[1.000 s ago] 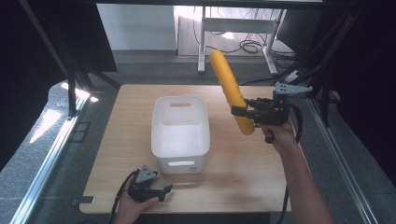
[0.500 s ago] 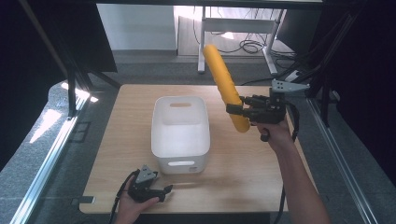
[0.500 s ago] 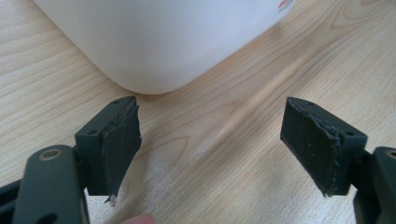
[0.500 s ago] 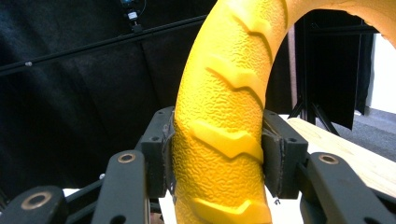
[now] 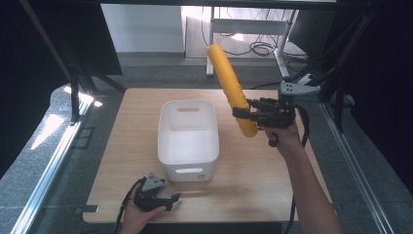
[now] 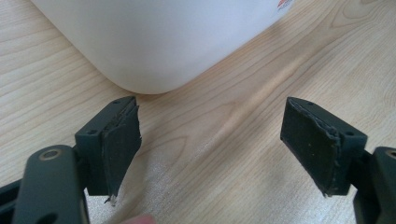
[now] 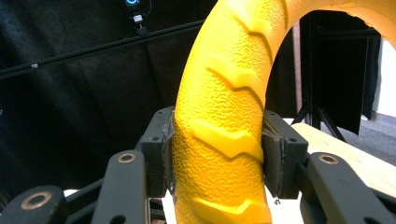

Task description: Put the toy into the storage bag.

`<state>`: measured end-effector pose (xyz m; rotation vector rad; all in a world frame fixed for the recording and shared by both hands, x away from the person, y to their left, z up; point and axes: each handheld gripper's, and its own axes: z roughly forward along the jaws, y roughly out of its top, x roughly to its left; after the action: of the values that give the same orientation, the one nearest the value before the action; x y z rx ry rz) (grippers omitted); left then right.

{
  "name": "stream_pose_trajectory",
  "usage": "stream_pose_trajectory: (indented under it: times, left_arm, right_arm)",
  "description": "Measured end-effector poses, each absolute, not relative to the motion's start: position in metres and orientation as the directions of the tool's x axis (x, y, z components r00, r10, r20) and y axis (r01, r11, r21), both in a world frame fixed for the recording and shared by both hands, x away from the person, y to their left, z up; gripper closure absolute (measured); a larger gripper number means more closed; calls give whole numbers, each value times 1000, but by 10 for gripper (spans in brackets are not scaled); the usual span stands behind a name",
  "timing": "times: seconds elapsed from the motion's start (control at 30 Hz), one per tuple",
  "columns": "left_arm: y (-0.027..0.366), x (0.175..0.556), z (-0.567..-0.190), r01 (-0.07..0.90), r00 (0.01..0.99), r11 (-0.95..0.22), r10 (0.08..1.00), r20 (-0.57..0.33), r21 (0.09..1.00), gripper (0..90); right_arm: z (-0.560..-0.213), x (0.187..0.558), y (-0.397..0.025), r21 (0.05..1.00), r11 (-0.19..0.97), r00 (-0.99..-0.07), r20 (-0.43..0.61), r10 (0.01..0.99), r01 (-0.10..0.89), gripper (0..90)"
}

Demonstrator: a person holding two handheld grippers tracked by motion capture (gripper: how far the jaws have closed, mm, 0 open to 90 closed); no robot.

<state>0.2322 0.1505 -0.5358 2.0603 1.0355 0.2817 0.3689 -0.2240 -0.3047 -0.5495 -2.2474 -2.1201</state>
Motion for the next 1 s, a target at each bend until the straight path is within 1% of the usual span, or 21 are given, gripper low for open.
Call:
stream_pose_trajectory:
  times: [0.57,1.0]
  left_arm:
    - [150,232,-536,577,644,-352,752,-144,737,202]
    - [150,232,-536,576,646,-356,749,-143,736,202]
  right_arm:
    - [-293,362,-209,973,29,-954,216,208,227,519]
    - [-292,359,-194,972,48,-961,218,172,229,518]
